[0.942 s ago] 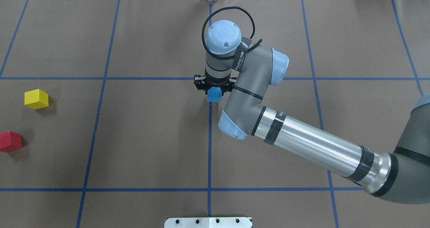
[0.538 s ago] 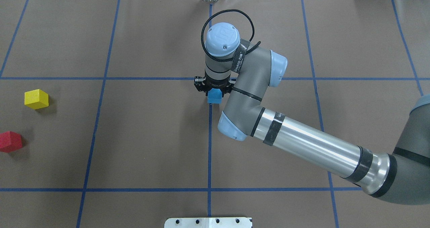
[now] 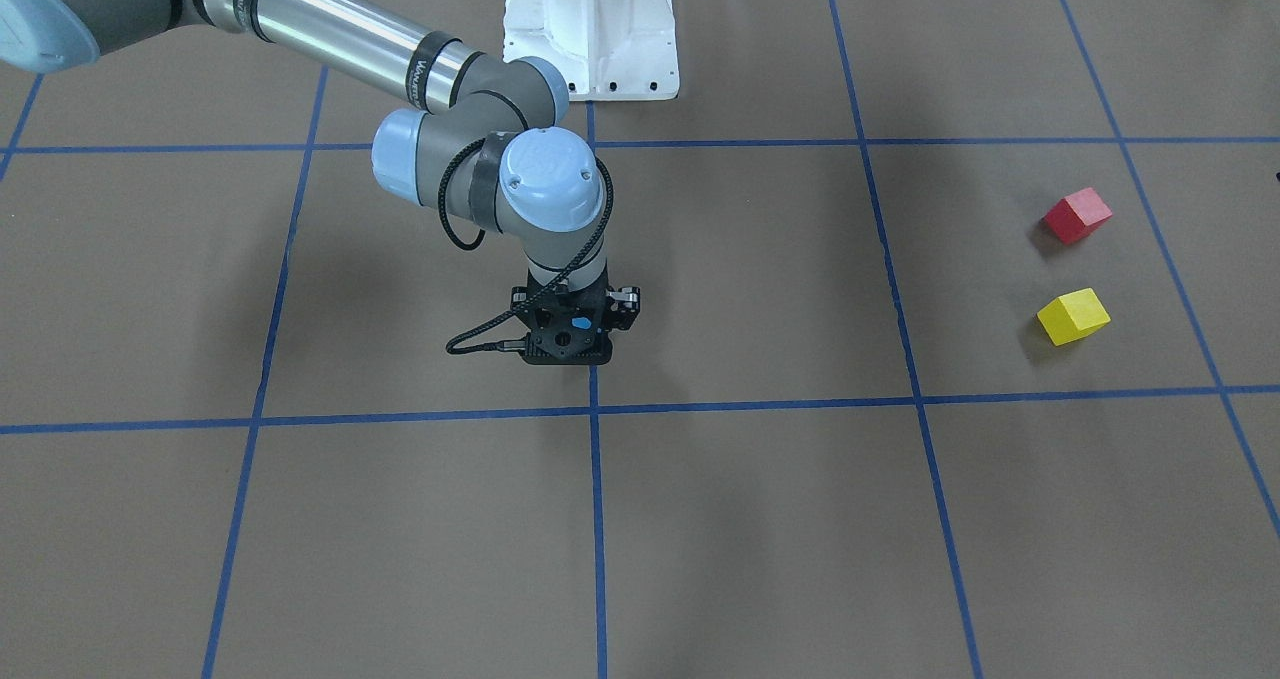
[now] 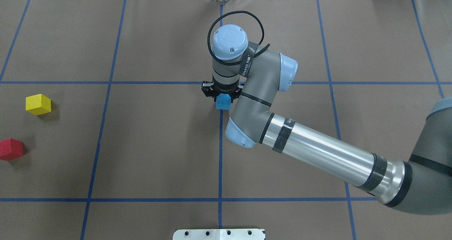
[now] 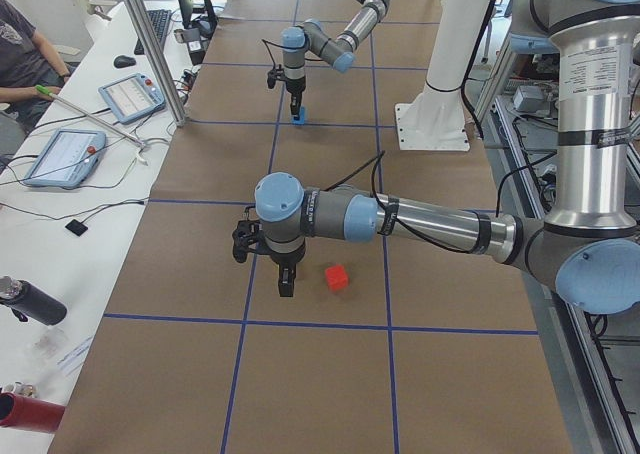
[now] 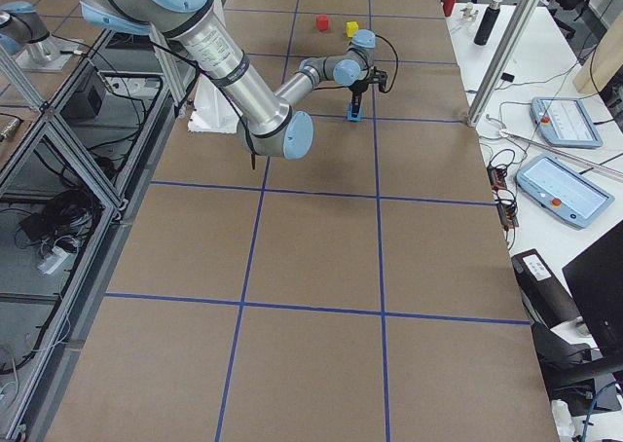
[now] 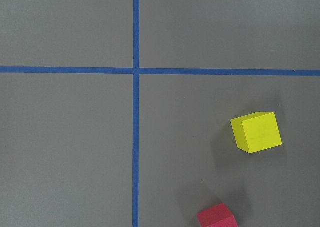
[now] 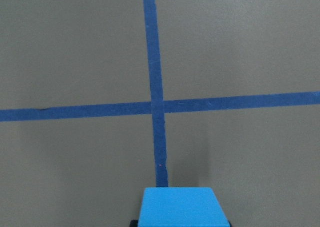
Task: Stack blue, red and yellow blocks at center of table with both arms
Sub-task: 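Lower the blue cube onto the center and open the right gripper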
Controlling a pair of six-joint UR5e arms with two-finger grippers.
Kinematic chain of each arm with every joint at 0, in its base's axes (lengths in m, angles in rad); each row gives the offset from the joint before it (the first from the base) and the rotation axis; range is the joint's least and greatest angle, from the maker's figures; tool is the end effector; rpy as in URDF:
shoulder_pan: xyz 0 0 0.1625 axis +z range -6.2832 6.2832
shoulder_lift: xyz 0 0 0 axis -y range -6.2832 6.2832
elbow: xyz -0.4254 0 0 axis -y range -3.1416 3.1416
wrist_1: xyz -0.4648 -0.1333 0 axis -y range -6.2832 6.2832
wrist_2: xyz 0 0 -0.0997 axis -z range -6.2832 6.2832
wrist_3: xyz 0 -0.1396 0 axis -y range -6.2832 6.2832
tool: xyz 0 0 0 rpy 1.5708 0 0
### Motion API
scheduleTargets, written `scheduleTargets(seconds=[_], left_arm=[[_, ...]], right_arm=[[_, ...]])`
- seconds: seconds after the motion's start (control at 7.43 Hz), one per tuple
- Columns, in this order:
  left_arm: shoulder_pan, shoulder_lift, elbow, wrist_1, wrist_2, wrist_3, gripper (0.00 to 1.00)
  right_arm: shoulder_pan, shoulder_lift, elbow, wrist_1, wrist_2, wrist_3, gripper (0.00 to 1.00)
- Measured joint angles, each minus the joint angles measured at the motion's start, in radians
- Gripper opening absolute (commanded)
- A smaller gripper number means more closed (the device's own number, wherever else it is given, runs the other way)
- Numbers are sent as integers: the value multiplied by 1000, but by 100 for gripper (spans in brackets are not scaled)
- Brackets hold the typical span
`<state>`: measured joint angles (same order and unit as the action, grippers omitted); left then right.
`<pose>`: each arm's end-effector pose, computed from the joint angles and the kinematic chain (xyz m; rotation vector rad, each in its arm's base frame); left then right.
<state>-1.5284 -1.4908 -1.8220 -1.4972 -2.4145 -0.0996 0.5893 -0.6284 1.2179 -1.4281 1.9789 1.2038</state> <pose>-0.0064 -0.5330 0.5900 0.0317 0.8473 -0.0126 -0.6968 -0.5596 0.1828 -0.0138 -0.8195 0.0603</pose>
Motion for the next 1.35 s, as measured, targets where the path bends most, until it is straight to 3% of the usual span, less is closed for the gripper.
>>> scheduleTargets(seconds=[0.27, 0.54, 0.81, 1.35], left_arm=[[0, 1, 0, 0, 0, 0, 100], [0, 0, 0, 0, 0, 0, 100], [-1, 0, -1, -1, 0, 0, 100], [7, -2, 2, -7, 1, -13, 100]], right_arm=[[-7, 7, -12, 4, 0, -1, 51], [-12, 6, -17, 10, -1, -3, 61], [-14, 6, -25, 24, -1, -3, 99], [-11, 7, -14, 27, 1, -9, 99]])
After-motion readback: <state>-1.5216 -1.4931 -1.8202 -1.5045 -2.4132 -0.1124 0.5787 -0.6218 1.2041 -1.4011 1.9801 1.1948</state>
